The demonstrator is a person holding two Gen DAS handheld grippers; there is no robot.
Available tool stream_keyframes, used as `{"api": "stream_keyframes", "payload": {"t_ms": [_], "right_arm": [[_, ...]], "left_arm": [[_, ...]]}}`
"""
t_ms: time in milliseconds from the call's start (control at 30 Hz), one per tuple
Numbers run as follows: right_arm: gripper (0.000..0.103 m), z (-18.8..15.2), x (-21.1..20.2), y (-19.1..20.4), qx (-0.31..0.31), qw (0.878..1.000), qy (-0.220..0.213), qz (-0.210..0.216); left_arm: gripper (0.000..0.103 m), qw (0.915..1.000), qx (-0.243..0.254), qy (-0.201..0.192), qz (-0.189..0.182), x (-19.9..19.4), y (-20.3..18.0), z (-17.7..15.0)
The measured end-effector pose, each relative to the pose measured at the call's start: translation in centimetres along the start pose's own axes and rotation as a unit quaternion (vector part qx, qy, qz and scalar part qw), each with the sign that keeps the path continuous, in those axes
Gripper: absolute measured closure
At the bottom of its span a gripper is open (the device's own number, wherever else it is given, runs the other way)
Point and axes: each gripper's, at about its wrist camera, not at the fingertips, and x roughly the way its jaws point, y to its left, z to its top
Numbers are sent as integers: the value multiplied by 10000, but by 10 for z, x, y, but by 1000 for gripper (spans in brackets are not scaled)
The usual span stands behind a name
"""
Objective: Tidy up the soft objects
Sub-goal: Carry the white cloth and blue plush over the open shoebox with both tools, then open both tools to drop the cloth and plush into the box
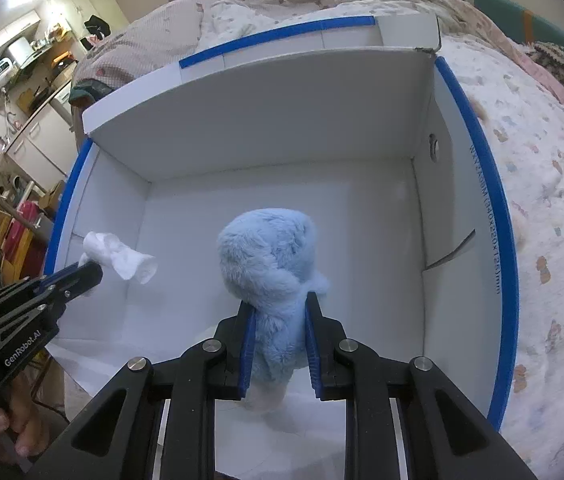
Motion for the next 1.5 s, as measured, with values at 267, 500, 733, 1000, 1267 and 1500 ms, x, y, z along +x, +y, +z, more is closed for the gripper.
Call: {"api": "stream_keyframes", "payload": {"t_ms": [267,500,733,1000,1267,1500], "right_arm": [[79,-4,8,-4,116,9997,224,-53],[78,-2,8,-2,122,9996,222,-95],[78,-2,9,-3,187,9995,216,-109],[53,-2,0,-4,281,9996,-16,26],[27,2,-12,1,198,9992,-351,29],[3,5,-17,7,51,9985,-550,-64]], "left_arm": [[96,9999,-115,106,35,9,4,-3],[96,9999,-116,45,47,6,3,-4],[96,9999,-146,89,23,7,3,-4],[95,9999,-93,89,65,6,0,-3],[76,9998,72,89,184,7,-4,-4],[38,9985,88,-129,530,-1,-4,-4]]}}
